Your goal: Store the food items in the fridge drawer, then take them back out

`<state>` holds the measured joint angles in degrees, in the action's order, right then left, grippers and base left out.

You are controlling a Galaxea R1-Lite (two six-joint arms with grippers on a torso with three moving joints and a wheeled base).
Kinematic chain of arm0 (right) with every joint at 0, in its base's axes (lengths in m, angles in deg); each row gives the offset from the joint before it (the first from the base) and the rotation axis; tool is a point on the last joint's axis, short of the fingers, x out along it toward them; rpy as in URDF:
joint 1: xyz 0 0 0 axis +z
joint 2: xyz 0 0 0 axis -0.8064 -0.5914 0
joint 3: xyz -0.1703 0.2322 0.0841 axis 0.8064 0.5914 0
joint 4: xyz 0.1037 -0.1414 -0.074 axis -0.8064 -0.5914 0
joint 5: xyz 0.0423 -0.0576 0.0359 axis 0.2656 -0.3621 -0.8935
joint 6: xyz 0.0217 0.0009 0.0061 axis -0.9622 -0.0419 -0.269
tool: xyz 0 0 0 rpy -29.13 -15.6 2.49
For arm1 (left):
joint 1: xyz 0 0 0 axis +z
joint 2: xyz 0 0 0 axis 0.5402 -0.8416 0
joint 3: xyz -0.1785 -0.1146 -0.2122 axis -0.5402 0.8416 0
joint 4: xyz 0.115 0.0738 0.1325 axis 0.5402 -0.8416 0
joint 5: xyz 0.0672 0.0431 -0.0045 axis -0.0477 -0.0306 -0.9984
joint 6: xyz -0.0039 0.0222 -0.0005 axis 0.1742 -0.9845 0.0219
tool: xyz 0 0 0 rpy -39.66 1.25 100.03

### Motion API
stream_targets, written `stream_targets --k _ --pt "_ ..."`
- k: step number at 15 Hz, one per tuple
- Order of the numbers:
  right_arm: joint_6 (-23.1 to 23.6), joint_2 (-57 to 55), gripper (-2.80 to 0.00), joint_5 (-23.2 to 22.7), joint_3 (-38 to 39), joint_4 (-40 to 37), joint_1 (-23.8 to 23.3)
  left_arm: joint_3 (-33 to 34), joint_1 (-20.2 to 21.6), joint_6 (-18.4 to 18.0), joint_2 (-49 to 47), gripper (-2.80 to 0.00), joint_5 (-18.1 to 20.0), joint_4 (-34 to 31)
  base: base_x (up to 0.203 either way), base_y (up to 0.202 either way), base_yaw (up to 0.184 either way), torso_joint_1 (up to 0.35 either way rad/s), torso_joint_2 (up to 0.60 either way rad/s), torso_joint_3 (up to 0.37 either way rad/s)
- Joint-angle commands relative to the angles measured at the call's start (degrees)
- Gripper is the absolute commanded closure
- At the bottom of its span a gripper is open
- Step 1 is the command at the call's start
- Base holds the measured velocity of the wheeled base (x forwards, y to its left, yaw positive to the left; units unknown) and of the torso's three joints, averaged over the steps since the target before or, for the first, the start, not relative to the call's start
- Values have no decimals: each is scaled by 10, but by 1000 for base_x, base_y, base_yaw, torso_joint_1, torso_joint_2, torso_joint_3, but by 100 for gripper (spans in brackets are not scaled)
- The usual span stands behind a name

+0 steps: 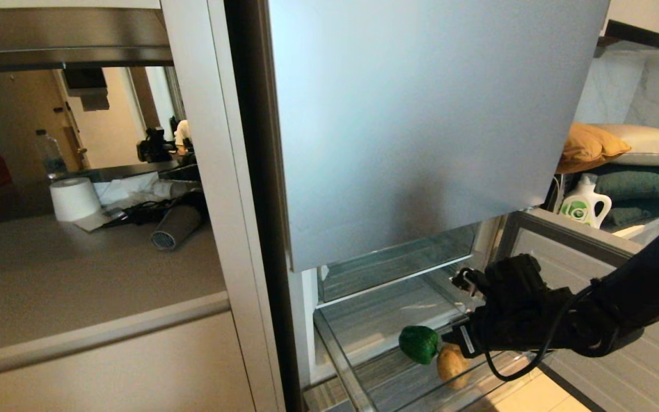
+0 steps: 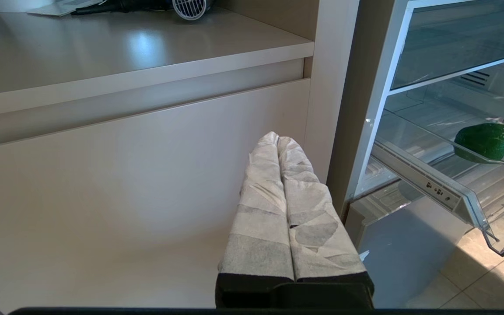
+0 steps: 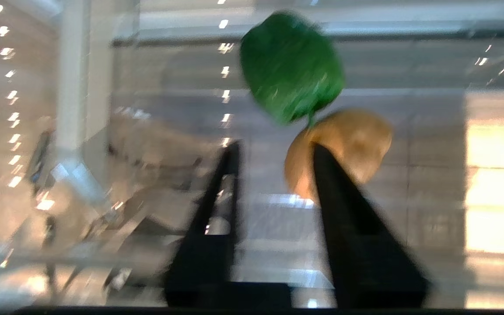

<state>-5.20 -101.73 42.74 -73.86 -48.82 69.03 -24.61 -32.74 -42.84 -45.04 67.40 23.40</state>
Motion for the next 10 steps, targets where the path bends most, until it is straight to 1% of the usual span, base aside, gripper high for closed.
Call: stream_targets --k 1,2,3,5,10 --pt "3 -61 -280 10 -5 58 -1 0 0 0 0 0 0 0 0 0 0 0 0 0" --pt "9 -78 -280 15 -8 98 -1 0 0 0 0 0 0 0 0 0 0 0 0 0" --pt "21 -91 -280 18 -15 109 -1 0 0 0 0 0 0 0 0 0 0 0 0 0" --pt "35 -110 -280 18 -33 112 0 0 0 0 0 0 0 0 0 0 0 0 0 0" --pt "41 -146 -280 18 -78 114 0 0 0 0 0 0 0 0 0 0 0 0 0 0"
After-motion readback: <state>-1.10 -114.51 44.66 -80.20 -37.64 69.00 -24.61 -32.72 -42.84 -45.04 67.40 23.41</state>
